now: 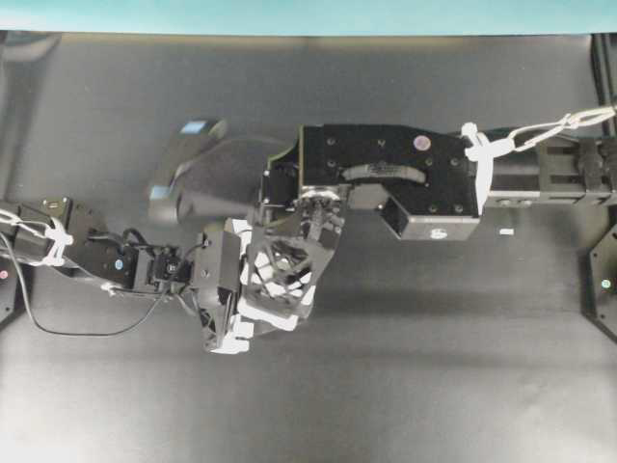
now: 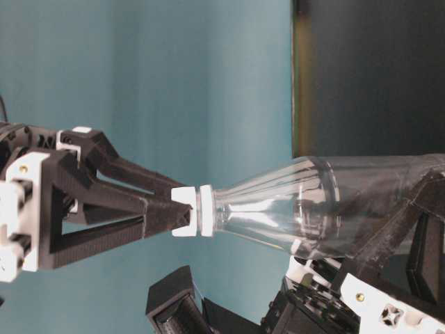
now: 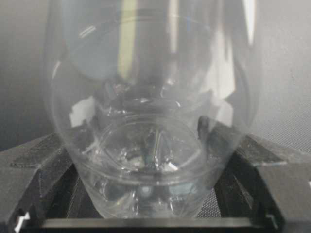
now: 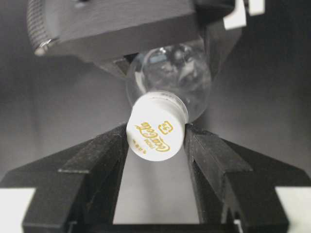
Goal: Open the bottle cap by holding the bottle with the left arm and twisting the cap with the right arm.
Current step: 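Close the right gripper around the white cap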
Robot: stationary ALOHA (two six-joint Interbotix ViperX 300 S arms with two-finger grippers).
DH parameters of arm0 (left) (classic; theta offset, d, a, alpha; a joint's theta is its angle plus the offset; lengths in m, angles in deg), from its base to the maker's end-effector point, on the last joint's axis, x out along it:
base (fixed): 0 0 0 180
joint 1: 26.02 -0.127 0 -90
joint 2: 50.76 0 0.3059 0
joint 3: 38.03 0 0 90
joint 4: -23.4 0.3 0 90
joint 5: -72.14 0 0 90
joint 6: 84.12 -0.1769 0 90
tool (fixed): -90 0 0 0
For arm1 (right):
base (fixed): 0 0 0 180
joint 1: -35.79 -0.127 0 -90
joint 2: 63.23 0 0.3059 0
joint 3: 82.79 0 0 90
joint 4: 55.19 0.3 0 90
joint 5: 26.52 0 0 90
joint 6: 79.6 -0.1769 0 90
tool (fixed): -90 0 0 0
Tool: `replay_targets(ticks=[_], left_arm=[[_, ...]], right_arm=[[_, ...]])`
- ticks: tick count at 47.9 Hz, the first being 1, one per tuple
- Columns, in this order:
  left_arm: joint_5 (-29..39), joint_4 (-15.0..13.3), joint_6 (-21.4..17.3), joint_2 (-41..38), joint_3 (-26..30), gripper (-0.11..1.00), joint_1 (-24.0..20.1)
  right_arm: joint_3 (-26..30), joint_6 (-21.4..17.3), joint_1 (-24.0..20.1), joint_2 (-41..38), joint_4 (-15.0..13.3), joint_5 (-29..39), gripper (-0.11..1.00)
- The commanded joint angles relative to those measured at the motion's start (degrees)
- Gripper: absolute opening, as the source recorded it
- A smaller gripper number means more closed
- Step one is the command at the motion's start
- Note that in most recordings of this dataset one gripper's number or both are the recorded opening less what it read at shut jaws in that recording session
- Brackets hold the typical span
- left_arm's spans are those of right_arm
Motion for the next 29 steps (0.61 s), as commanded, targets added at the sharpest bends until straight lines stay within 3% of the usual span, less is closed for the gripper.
replay_targets(ticks=[1,29], left_arm=[[-0.18,0.18,0.26,0.09,0.44,0.81,-0.18],[-0.18,0.18,0.26,0.09,0.35,0.81,0.09]], right_arm=[[0.7,4.39,-1.23,0.09,0.18,-0.35,0.37],[-2.99,36.65,-1.23,1.49,-0.18,-1.14,0.37]])
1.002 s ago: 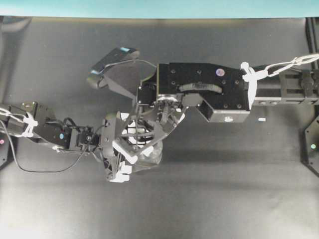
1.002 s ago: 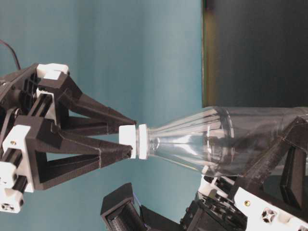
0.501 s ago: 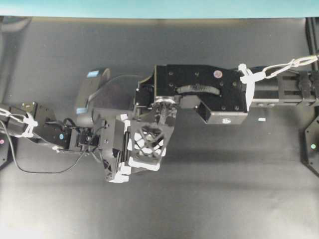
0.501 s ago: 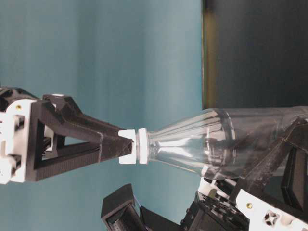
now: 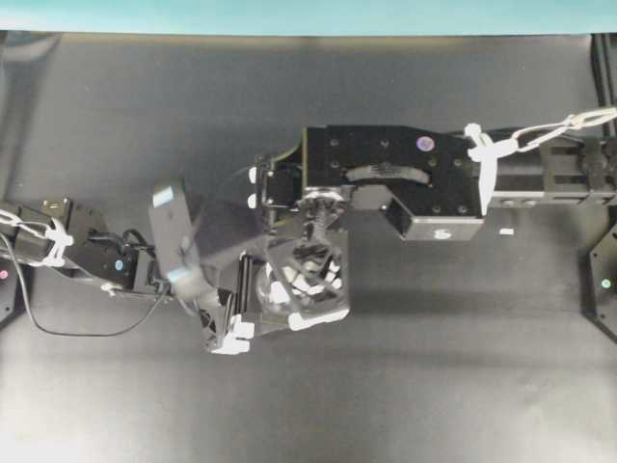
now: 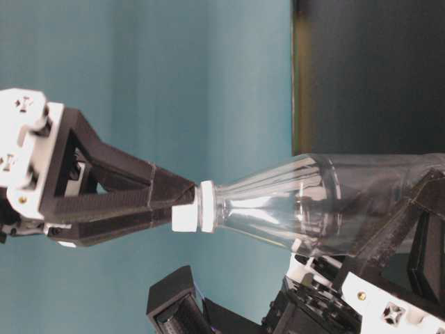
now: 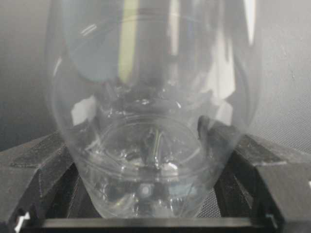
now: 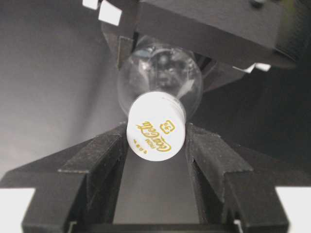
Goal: Open the bottle cap by holding the bottle with the left arm and twisting the cap with the right arm.
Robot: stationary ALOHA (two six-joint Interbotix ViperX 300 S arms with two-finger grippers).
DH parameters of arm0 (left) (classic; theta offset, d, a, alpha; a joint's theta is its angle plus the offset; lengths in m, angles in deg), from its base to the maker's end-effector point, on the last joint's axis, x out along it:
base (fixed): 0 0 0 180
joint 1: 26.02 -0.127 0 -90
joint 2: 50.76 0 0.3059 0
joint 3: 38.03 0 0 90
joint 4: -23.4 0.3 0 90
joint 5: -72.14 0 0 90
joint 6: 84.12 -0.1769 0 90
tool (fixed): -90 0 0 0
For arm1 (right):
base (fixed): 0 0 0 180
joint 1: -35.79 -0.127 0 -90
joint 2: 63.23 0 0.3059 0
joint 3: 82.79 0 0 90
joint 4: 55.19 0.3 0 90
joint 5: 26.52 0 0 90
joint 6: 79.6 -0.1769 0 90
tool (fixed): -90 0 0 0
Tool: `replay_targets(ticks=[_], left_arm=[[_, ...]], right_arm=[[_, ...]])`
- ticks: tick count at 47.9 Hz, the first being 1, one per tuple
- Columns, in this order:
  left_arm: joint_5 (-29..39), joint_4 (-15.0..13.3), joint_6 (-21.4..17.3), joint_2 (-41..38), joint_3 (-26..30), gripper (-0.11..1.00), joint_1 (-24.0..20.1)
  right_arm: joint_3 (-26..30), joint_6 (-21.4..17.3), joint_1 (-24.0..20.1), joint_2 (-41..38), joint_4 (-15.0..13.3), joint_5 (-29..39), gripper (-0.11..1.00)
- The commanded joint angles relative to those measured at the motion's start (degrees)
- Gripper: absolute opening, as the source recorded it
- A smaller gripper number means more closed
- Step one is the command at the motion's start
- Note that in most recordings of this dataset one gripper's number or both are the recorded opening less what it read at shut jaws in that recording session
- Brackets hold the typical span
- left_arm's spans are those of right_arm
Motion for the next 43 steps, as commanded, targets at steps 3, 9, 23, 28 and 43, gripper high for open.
replay_targets(ticks=[3,9,23,28,43], left_arm=[[-0.18,0.18,0.18,0.18,0.53,0.81,-0.26],[-0.18,0.18,0.18,0.18,0.53,0.81,-0.26],[-0.09,0.18,0.26,0.18,0.44,0.81,-0.26],[1.05,0.18,0.18,0.09,0.62,0.81,-0.26],[2.37,0.18,0.26,0.09,0.97,0.81,-0.18]], right_arm=[[-1.58,6.33,-1.23,0.62,-0.18,-1.49,0.37],[-3.25,10.37,-1.32,1.23,-0.26,-3.16,0.37],[-3.96,10.99,-1.14,1.58,-0.26,-3.78,0.37],[-4.22,10.99,-0.88,1.76,-0.26,-3.6,0.37],[-6.86,10.63,-0.26,2.9,-0.26,-3.87,0.37]])
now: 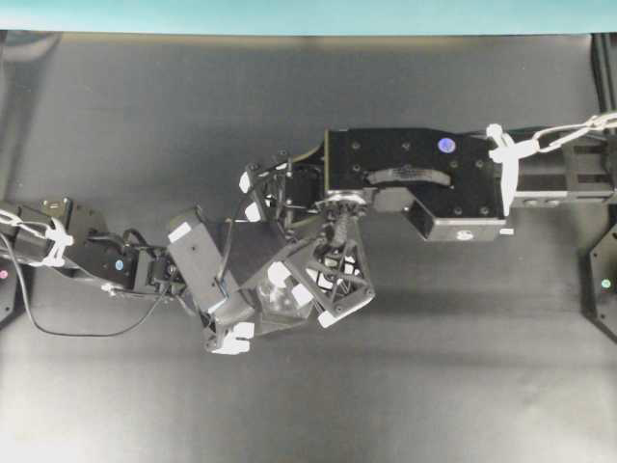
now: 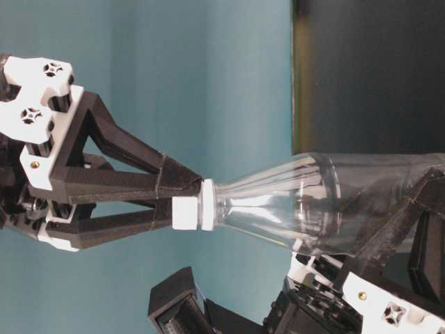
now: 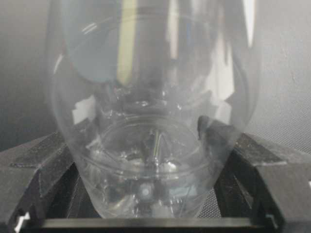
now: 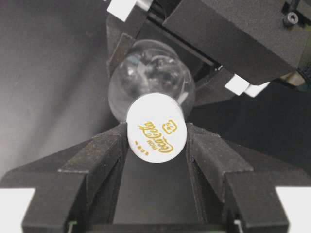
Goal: Open the bottle cap by holding the bottle with the left arm and twisting the cap with the right arm.
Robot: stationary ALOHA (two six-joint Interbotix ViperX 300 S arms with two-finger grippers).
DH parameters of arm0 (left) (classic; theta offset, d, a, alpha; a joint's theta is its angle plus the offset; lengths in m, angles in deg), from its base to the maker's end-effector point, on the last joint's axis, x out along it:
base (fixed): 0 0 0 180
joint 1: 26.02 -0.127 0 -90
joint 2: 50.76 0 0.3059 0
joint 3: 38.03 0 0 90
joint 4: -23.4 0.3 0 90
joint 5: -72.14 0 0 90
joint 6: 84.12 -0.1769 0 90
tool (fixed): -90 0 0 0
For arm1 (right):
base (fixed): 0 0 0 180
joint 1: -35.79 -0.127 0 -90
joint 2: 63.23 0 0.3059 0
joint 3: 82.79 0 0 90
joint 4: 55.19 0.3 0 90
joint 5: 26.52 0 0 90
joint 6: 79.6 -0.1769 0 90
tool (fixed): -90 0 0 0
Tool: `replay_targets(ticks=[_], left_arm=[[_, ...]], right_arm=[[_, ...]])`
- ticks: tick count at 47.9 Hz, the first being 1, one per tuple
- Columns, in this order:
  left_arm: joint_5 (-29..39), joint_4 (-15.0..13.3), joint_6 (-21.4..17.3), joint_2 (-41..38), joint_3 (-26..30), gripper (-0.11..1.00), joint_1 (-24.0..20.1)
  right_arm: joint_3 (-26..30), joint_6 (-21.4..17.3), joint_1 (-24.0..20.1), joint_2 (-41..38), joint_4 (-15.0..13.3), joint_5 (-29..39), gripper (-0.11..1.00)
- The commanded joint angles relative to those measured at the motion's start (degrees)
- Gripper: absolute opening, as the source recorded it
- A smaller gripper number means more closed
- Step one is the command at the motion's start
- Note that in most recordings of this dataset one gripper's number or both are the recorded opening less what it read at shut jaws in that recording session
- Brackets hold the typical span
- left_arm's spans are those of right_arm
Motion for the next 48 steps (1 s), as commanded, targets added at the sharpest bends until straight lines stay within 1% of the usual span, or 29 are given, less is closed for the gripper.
replay_targets(ticks=[1,6,7,8,11,12,15,17,19,24,27,30,35,36,40,44,48], left_arm=[[0.18,0.18,0.18,0.0,0.62,0.81,-0.18],[0.18,0.18,0.18,-0.09,0.7,0.81,-0.26],[0.09,0.18,0.18,-0.09,0.7,0.81,-0.18],[0.18,0.18,0.18,-0.09,0.7,0.81,-0.26],[0.09,0.18,0.18,-0.09,0.7,0.81,-0.18],[0.18,0.18,0.18,-0.09,0.7,0.81,-0.18],[0.09,0.18,0.18,-0.09,0.7,0.81,-0.26],[0.09,0.18,0.18,-0.09,0.79,0.81,-0.26],[0.18,0.18,0.18,-0.09,0.79,0.81,-0.18],[0.18,0.18,0.18,-0.09,0.88,0.81,-0.18],[0.26,0.18,0.09,-0.18,0.97,0.81,-0.26],[0.53,0.18,0.18,-0.18,0.97,0.81,-0.35],[0.7,0.18,0.18,-0.18,0.97,0.81,-0.26],[0.7,0.18,0.18,-0.18,1.05,0.81,-0.26],[0.7,0.18,0.18,-0.09,1.05,0.81,-0.26],[0.7,0.18,0.18,-0.18,1.05,0.81,-0.26],[0.79,0.18,0.18,-0.09,0.97,0.81,-0.26]], right_arm=[[-1.32,0.18,-0.26,0.26,0.18,0.09,0.37],[-2.29,0.09,-0.26,0.7,0.0,-0.35,0.38],[-2.37,0.0,-0.26,0.7,-0.09,-0.53,0.39],[-2.55,0.0,-0.26,0.79,-0.18,-0.53,0.42],[-2.99,-0.35,-0.26,1.05,-0.62,-0.79,0.57],[-3.08,-0.79,-0.26,1.14,-1.14,-0.88,0.61],[-3.43,-2.55,-0.26,1.85,-2.37,-1.32,0.73],[-3.78,-3.96,-0.26,2.29,-3.34,-1.76,0.78],[-4.04,-5.71,-0.26,2.81,-4.13,-2.29,0.79],[-4.75,-11.25,0.0,4.39,-4.22,-3.25,0.79],[-5.1,-16.7,0.26,5.8,-4.31,-3.25,0.79],[-4.75,-22.94,0.26,6.59,-4.22,-3.16,0.79],[-2.64,-35.42,0.26,7.03,-3.87,-2.02,0.79],[-1.85,-39.2,0.26,7.03,-3.52,-1.32,0.79],[0.44,-48.08,0.26,6.68,-2.55,1.49,0.79],[3.08,-55.2,0.09,5.71,-1.93,4.22,0.79],[5.71,-59.33,-0.53,4.57,-1.23,5.63,0.79]])
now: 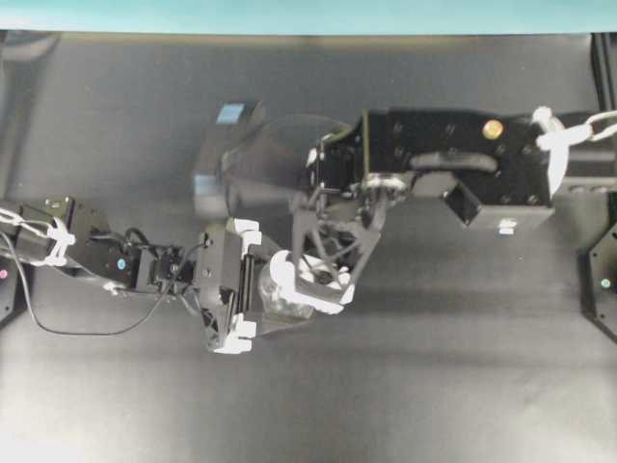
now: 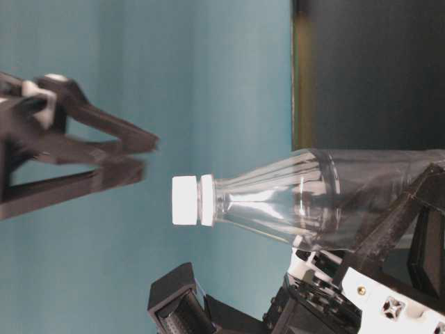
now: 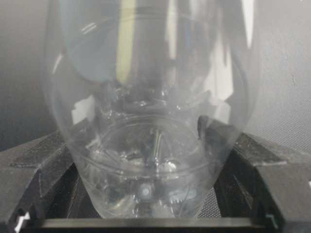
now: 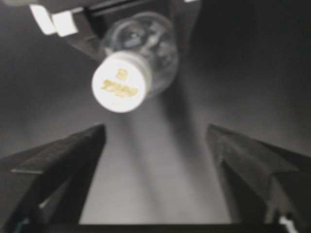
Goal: Open the bottle cap by holding the bottle with the left arm and twisting the cap with the right arm.
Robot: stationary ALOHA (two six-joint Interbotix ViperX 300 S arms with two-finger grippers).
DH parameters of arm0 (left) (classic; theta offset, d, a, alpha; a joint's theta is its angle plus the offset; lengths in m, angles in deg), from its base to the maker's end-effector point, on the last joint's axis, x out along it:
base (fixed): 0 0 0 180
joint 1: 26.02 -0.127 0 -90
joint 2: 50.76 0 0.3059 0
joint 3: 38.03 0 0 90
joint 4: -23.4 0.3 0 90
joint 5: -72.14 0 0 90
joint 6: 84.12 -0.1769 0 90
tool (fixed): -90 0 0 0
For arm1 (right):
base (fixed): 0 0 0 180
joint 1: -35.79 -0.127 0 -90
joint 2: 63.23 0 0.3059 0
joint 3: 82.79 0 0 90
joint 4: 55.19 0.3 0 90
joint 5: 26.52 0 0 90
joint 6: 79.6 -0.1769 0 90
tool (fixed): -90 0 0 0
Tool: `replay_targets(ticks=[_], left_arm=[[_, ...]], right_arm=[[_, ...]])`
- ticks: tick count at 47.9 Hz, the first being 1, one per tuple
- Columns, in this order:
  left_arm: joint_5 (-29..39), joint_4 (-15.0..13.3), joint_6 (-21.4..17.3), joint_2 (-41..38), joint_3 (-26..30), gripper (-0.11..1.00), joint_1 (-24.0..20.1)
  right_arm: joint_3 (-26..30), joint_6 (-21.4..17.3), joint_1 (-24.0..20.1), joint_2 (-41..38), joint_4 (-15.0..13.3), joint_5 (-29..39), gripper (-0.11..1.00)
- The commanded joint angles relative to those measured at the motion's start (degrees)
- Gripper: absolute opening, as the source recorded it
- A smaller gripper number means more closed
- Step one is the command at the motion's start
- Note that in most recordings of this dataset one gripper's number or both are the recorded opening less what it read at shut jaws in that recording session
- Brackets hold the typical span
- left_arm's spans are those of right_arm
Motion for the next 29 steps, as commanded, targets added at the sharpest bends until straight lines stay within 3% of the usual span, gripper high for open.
replay_targets(ticks=[1,14,29], left_arm=[[0.18,0.18,0.09,0.09,0.53,0.81,0.0],[0.97,0.18,0.09,0.09,0.7,0.81,0.0],[0.97,0.18,0.09,0.0,0.79,0.81,0.0]], right_arm=[[3.78,-3.87,-0.97,-0.44,0.88,0.97,0.79],[9.05,-21.09,-0.97,-4.57,1.49,1.23,0.79],[6.59,-22.68,-0.97,-6.5,1.49,2.02,0.79]])
